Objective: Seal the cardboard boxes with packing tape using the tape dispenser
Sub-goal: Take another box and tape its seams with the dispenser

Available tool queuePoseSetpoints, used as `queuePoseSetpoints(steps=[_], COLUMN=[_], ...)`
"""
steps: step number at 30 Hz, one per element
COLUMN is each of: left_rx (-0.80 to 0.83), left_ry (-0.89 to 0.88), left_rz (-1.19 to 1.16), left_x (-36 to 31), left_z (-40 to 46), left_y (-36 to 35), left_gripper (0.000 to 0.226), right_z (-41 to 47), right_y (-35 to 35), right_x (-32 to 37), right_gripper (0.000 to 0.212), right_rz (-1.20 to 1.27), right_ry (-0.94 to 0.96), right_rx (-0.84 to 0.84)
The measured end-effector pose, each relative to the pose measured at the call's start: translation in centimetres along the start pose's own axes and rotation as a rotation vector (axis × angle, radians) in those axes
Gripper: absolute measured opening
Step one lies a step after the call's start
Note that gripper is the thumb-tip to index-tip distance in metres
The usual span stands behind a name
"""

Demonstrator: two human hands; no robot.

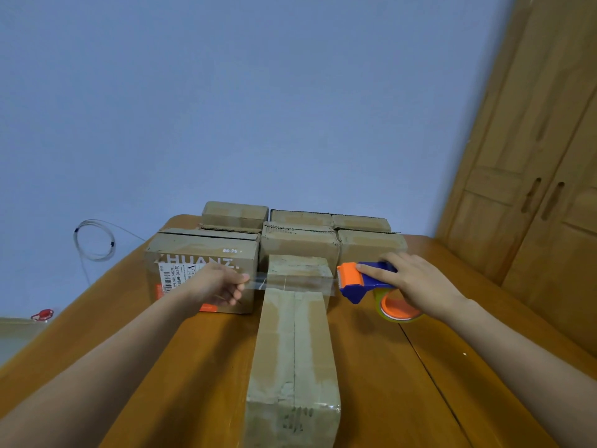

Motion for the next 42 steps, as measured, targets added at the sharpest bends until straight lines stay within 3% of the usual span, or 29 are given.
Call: queuePoseSetpoints(steps=[14,25,33,42], left_rx=[0.000,0.057,-0.066,-0.127], left_ry=[0.048,0.037,-0.022,0.016], left_rz=[-0.047,-0.260,-0.222,0.028], left_x=[2.4,6.4,5.4,4.6], left_z=[0.8,0.9,0.1,0.4], left_y=[-0.2,-4.4,-5.8,-4.9], left_gripper=[0.029,0.031,0.039,0.038], right_z=[-0.2,-1.8,-1.9,-2.2], right_y=[-2.3,-7.1,-8.0,-7.7], right_x=[1.5,5.0,6.5,6.9], right_gripper=[0.099,0.106,0.091,0.085], right_rz=[0.051,0.401,0.525,0.559], right_ry=[-0.046,-0.277,-0.422,-0.520], right_rx=[0.037,0.008,-0.027,-0.018])
Point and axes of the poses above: each hand's wrist, its own z-axis towards the middle knuckle, its own y-axis out of the back of the hand, x = y × z, the point moved 8 cm from there along z, towards the middle knuckle, and after that the axes turned 14 degrees about y, right-handed, at the moved point
